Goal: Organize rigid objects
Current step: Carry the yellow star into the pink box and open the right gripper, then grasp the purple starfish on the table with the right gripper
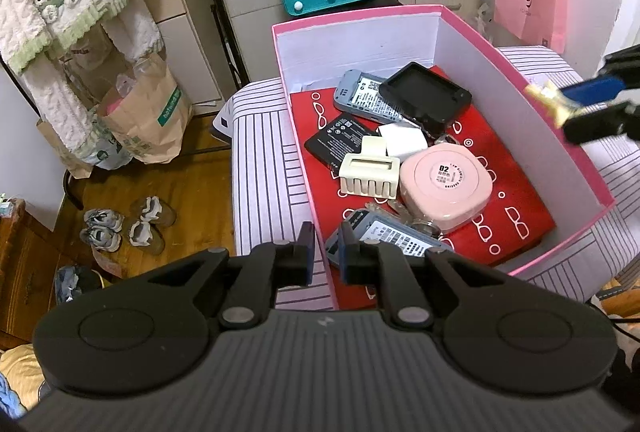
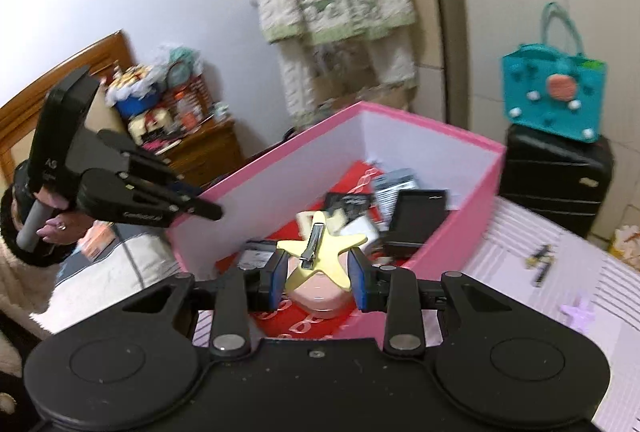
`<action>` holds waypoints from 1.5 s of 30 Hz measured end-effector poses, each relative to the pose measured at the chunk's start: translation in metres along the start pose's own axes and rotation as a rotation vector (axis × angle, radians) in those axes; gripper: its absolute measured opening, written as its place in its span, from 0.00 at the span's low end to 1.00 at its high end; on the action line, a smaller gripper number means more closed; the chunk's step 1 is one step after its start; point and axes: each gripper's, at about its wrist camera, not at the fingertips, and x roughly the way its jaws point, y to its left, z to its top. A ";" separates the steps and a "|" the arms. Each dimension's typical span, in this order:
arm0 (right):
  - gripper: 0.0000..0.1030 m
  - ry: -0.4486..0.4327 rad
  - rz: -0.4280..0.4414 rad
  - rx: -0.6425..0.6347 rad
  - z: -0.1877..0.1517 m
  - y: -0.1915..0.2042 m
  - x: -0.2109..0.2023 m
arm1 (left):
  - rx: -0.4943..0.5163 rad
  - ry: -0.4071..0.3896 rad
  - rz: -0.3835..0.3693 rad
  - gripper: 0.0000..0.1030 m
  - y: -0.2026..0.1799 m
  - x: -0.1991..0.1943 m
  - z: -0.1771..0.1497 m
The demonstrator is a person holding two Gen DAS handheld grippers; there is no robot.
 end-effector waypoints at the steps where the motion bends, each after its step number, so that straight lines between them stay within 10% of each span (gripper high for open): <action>1: 0.36 0.016 0.012 -0.009 0.002 0.005 0.005 | 0.000 0.001 -0.003 0.11 0.000 0.000 0.000; 14: 0.39 0.251 -0.012 -0.020 0.004 0.023 0.038 | -0.014 -0.002 -0.007 0.11 -0.003 0.003 0.000; 22: 0.50 0.089 -0.039 0.063 -0.002 -0.002 -0.012 | -0.053 0.007 -0.017 0.11 0.000 0.004 0.001; 30: 0.51 -0.038 -0.267 0.160 -0.027 -0.067 -0.058 | -0.094 0.019 -0.011 0.11 0.001 0.005 0.003; 45: 0.64 -0.050 -0.513 0.177 -0.071 -0.166 0.002 | -0.137 0.025 -0.001 0.11 0.003 0.007 0.005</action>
